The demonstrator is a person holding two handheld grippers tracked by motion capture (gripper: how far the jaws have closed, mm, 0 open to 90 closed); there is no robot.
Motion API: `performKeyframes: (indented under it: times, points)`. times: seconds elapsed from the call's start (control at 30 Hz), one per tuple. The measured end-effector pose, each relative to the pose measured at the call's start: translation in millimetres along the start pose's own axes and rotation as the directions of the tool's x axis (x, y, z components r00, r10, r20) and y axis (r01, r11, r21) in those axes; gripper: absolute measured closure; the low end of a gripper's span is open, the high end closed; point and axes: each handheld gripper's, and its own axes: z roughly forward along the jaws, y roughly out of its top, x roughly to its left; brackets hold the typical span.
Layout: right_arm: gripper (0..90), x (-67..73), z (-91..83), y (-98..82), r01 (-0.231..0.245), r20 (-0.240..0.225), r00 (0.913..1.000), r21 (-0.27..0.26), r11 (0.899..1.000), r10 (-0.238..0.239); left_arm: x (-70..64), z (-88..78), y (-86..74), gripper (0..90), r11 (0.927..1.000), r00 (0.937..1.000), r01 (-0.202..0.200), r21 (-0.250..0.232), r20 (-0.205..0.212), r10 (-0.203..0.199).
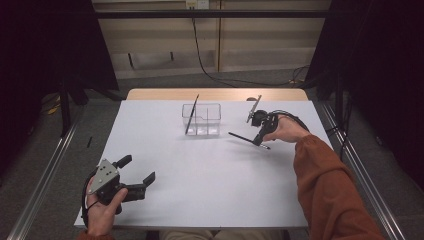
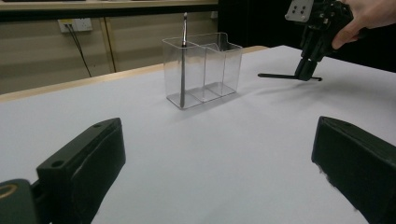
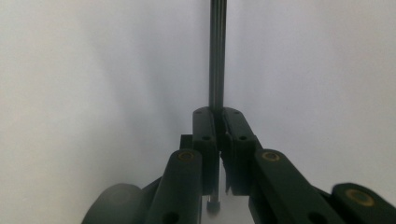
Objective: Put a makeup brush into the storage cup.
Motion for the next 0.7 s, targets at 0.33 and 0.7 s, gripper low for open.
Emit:
performKeyframes:
  times: [0.33, 0.7]
  points:
    - [84.7, 6.2, -9.9, -8.7, -0.048, 0.004, 0.9988, -0.101, 0.994, 0.048, 0.0, -0.2, 0.0, 2.7, 1.0000, 1.0000, -0.003, 0.001, -0.004, 0.003]
    - [84.7, 10.2, -25.1, -22.1, -0.084, 0.035, 0.9947, -0.274, 0.958, 0.097, -0.4, 0.2, 0.0, 2.7, 1.0000, 1.0000, -0.003, 0.002, -0.008, 0.003]
